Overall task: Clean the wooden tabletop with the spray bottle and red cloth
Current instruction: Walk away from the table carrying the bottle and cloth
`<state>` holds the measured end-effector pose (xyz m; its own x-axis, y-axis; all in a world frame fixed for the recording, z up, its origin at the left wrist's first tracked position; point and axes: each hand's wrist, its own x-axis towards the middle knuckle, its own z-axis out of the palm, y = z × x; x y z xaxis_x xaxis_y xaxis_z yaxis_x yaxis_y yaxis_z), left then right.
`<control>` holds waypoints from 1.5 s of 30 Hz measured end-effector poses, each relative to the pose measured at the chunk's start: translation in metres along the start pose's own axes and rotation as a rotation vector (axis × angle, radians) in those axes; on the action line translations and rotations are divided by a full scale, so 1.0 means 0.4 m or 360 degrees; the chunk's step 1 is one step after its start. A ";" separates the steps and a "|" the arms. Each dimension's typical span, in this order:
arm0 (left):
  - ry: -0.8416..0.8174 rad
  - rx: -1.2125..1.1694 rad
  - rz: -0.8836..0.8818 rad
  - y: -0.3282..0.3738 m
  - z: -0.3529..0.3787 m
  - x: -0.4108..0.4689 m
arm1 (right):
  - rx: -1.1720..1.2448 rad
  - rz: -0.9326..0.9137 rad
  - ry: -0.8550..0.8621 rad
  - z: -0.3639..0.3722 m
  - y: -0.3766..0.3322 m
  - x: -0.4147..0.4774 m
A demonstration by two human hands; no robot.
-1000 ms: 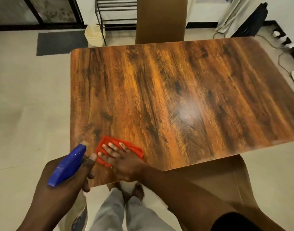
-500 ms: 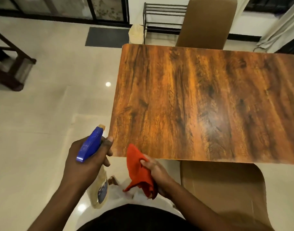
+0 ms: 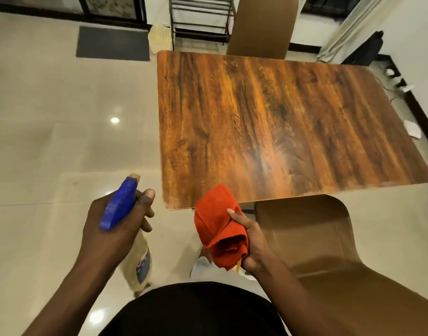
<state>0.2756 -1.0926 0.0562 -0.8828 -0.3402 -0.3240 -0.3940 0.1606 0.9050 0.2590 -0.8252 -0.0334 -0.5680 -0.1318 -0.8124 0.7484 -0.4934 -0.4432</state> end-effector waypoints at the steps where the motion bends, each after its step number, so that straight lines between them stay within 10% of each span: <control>1: 0.0015 -0.0019 0.0009 -0.007 -0.036 0.002 | 0.0024 -0.0008 0.0012 0.034 0.023 -0.008; 18: 0.0371 -0.0088 0.0024 -0.043 -0.466 0.229 | 0.0057 -0.0045 -0.0268 0.668 0.141 0.128; 45: 0.0185 0.0007 0.0094 0.265 -0.618 1.364 | 0.0257 -0.0039 -0.0089 1.398 -0.427 0.830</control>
<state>-0.1847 -1.4903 0.0436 -0.8689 -0.4351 -0.2358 -0.3437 0.1877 0.9201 -0.2489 -1.2657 -0.0155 -0.6067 -0.1634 -0.7779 0.6719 -0.6283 -0.3921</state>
